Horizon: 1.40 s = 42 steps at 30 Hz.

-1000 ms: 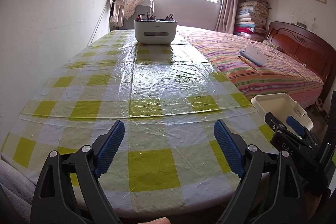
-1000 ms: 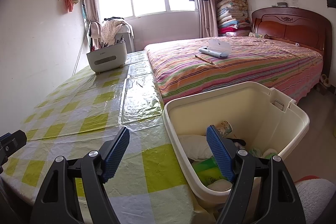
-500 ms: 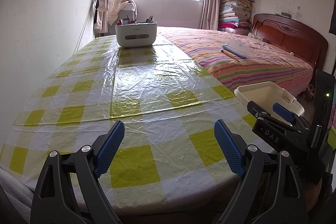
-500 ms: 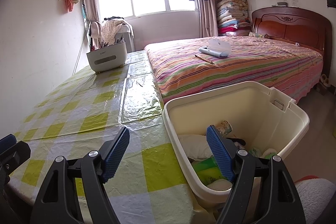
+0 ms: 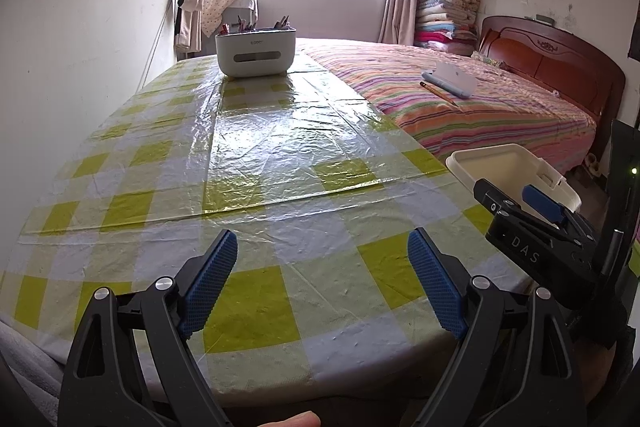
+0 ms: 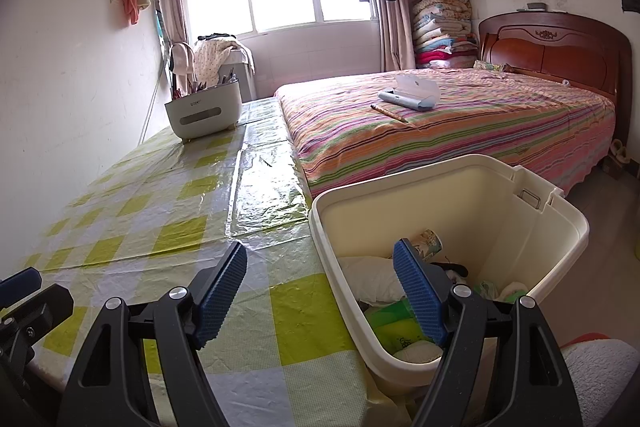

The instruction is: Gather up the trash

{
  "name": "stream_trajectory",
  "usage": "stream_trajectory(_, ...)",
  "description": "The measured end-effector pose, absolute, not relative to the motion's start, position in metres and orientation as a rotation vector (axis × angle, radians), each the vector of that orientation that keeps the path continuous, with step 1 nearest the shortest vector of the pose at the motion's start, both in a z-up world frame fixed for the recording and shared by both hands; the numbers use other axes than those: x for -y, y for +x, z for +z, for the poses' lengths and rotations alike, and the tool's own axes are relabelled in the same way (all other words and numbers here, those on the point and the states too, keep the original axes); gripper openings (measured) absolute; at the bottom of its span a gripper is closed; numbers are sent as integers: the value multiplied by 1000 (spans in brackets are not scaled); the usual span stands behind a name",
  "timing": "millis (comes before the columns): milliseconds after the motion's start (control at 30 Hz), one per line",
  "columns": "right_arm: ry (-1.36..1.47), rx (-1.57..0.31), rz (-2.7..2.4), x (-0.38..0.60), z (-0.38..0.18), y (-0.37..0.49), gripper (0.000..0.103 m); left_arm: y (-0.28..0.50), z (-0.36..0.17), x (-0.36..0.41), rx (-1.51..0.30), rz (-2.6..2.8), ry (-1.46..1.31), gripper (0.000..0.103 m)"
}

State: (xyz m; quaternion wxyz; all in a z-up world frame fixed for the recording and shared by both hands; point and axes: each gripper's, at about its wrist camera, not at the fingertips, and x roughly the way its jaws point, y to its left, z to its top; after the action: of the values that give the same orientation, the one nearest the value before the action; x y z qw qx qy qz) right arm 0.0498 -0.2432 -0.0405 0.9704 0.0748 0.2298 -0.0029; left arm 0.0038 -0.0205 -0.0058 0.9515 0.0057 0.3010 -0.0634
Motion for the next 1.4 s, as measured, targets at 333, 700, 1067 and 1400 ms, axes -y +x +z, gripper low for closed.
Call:
stream_trajectory(333, 151, -465, -7, 243, -41, 50, 74, 6, -10, 24, -629, -131, 25, 86)
stream_trajectory(700, 151, -466, -7, 243, -41, 50, 74, 5, -12, 27, -633, -132, 42, 86)
stream_trajectory(1067, 149, -469, -4, 242, -41, 51, 74, 3, -11, 30, -626, -135, 57, 96)
stream_trajectory(1400, 149, -472, -1, 242, -42, 51, 74, -1, -11, 31, -613, -164, 48, 96)
